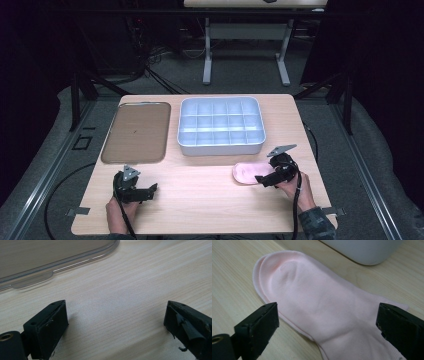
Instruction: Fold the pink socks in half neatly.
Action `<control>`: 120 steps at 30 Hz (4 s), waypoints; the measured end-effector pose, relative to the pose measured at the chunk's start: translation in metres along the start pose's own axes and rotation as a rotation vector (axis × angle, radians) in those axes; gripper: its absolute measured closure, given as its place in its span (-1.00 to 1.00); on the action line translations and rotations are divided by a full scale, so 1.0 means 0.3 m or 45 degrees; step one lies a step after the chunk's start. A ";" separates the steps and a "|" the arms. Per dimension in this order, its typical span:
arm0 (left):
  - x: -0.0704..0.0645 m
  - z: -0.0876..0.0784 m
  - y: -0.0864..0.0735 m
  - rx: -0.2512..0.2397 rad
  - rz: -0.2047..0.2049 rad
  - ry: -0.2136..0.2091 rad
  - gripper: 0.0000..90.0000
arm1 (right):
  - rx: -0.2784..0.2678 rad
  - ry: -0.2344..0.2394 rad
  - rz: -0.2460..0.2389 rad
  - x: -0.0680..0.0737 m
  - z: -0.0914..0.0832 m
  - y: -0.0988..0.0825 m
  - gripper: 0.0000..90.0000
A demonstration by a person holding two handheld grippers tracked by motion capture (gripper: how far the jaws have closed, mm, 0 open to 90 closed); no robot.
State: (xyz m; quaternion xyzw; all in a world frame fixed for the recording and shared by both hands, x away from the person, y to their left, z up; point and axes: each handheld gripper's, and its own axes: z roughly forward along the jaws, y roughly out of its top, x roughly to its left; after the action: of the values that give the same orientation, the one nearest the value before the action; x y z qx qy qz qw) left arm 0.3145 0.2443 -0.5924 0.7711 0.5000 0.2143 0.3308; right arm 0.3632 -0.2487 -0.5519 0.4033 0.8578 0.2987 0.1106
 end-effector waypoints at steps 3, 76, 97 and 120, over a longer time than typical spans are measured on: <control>0.000 0.000 0.000 0.000 0.000 0.000 -0.89 | 0.023 -0.011 -0.006 0.002 0.024 0.009 -0.82; 0.000 0.000 0.000 0.001 0.000 -0.001 -0.89 | -0.190 0.235 -0.166 0.309 0.024 0.098 -0.35; -0.180 -0.056 0.107 -0.094 0.045 -0.306 -0.80 | -0.044 0.047 -0.056 0.196 0.023 0.010 0.05; -0.431 0.073 0.145 0.089 0.245 -0.427 0.31 | 0.005 0.084 -0.091 0.229 0.070 -0.012 0.46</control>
State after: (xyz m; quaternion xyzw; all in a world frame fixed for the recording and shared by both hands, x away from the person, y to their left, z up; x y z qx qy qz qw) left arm 0.3036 0.1077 -0.5759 0.8513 0.3689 0.0962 0.3605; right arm 0.3254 -0.1896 -0.5675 0.3625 0.8754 0.3061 0.0923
